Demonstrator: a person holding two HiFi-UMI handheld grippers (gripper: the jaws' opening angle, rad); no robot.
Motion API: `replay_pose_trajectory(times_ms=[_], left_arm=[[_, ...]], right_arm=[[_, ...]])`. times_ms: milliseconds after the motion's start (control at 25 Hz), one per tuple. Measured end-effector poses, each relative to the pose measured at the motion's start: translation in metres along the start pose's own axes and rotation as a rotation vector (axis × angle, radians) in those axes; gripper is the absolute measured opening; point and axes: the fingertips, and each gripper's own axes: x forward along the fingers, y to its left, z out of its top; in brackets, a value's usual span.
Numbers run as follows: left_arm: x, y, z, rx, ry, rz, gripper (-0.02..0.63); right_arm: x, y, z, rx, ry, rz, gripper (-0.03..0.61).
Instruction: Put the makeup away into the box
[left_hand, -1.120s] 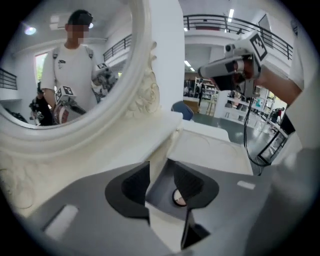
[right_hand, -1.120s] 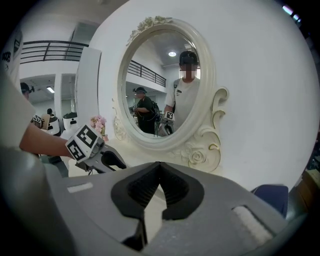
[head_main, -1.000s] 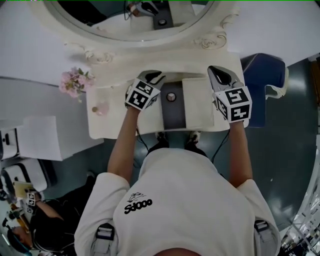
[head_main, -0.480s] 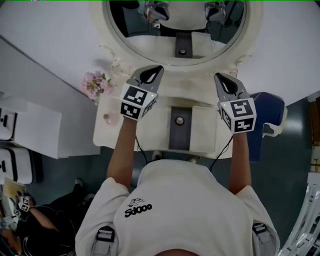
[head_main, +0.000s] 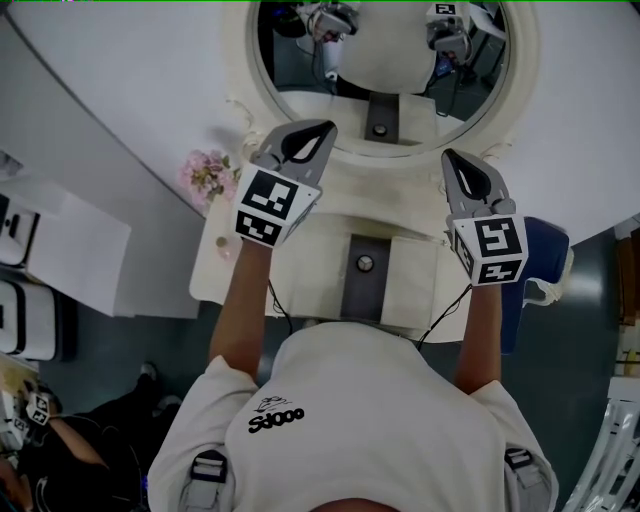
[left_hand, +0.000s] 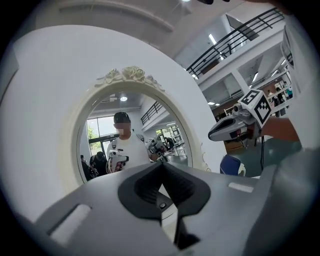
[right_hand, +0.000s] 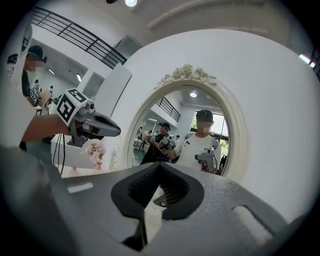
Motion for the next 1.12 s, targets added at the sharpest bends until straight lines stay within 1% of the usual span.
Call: replay_pose_trajectory(times_ms=[400,640,1120], left_arm=[[0.003,-0.002,0.014,0.008,-0.043,-0.022,0.017],[0.006,-0.014,0.015,0.045,-0.034,-0.046,0.017],[0.006,-0.023,0.012,0.047,-0.033,-0.067,0.017]], right_arm=[[0.0,-0.007,0.007,-0.008,-0.008,-0.03,0.002],[-0.004,-0.01,0.002,-0.009,-0.011,-0.039,0.002],[-0.005,-0.007,-0.006,-0.005,0.002,-0.033,0.002]])
